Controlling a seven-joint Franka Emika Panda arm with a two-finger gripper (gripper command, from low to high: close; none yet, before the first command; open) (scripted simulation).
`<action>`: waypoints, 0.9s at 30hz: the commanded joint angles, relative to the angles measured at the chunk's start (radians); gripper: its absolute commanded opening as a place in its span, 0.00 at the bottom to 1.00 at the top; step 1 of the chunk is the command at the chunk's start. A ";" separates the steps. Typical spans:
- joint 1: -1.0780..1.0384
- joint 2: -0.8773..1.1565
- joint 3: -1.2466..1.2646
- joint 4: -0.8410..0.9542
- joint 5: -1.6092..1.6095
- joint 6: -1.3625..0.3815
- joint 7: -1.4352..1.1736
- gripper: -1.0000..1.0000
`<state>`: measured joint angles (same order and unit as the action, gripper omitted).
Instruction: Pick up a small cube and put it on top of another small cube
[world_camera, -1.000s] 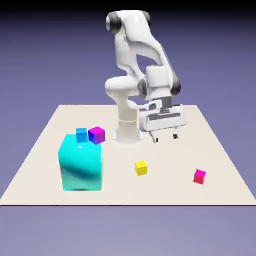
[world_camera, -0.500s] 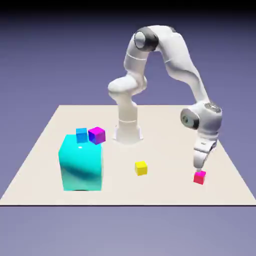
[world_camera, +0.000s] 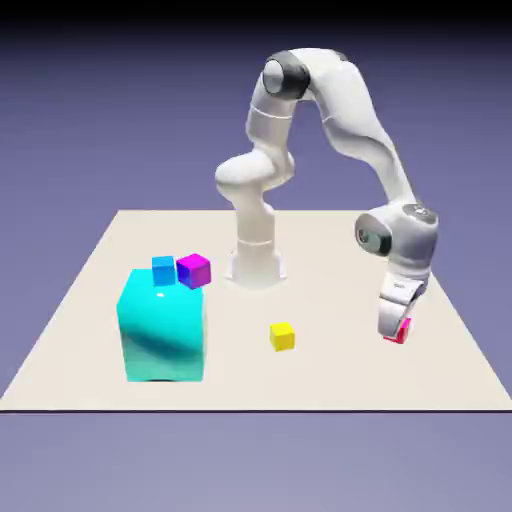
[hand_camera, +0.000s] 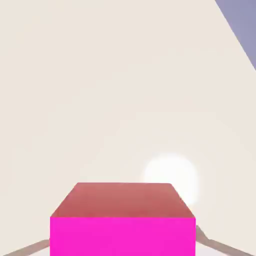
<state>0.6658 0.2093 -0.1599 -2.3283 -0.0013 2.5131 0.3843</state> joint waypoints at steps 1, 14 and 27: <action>-0.036 -0.035 -0.016 -0.005 -0.014 -0.028 -0.003 0.00; -0.508 -0.488 -0.224 -0.072 -0.168 -0.394 -0.053 0.00; -0.670 -0.559 -0.332 -0.213 -0.221 -0.319 -0.082 1.00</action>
<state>-0.0045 -0.3495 -0.4924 -2.5413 -0.2223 2.1937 0.3026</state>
